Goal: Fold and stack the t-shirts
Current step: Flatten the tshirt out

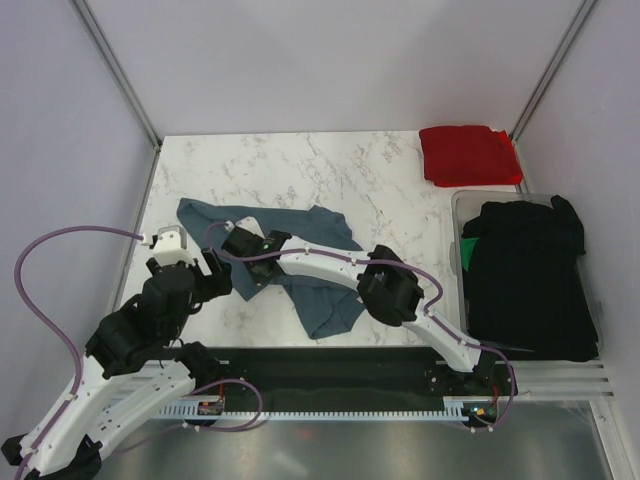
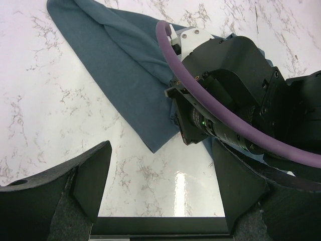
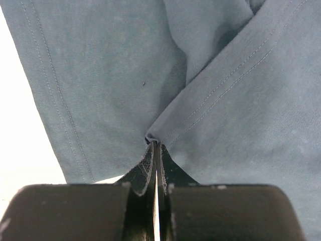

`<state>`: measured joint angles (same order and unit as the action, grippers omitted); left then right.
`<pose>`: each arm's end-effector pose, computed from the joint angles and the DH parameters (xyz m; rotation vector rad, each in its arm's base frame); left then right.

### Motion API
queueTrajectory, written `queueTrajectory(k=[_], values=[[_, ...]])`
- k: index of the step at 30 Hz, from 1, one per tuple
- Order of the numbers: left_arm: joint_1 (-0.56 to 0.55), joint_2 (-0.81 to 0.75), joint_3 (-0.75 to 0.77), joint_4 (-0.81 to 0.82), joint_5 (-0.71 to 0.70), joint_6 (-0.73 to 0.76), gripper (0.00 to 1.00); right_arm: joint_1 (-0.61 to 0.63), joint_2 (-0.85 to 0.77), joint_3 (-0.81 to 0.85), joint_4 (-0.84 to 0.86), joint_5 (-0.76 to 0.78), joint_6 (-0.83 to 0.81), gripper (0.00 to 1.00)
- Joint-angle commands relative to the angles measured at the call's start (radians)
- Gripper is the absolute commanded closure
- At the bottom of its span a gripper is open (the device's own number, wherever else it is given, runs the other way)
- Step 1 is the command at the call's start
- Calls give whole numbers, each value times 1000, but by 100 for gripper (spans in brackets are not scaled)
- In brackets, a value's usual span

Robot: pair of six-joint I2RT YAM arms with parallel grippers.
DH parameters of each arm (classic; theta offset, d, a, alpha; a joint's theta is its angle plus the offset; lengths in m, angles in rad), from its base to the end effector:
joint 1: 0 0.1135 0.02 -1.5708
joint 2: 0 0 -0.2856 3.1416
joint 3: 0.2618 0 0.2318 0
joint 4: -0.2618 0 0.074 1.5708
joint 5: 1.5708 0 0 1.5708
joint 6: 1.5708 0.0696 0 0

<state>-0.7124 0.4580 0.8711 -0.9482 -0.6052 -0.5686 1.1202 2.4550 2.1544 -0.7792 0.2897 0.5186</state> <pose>0.0696 -0.0078 0.3177 -0.2087 1.9971 -0.1782 0.2526 0.4764 0.1615 -0.6773 2.5031 0.2164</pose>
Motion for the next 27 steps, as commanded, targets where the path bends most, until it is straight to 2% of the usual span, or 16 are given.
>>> queueTrajectory(k=[1,3,10,13,20,27], values=[[7,8,12,12,-38,-31,12,-22,-86,-11,-2,-3,-25,100],[7,10,12,14,-39,-31,12,-68,-149,-59,14,-26,-16,100],[7,18,12,14,-38,-33,12,-270,-549,-257,64,-58,-28,100],[8,18,12,12,-39,-34,12,-355,-658,-330,64,-76,-45,100],[8,30,9,14,-39,-34,12,-566,-838,-560,83,-109,-84,100],[8,99,8,12,-41,-39,11,-781,-968,-688,81,-109,-147,100]])
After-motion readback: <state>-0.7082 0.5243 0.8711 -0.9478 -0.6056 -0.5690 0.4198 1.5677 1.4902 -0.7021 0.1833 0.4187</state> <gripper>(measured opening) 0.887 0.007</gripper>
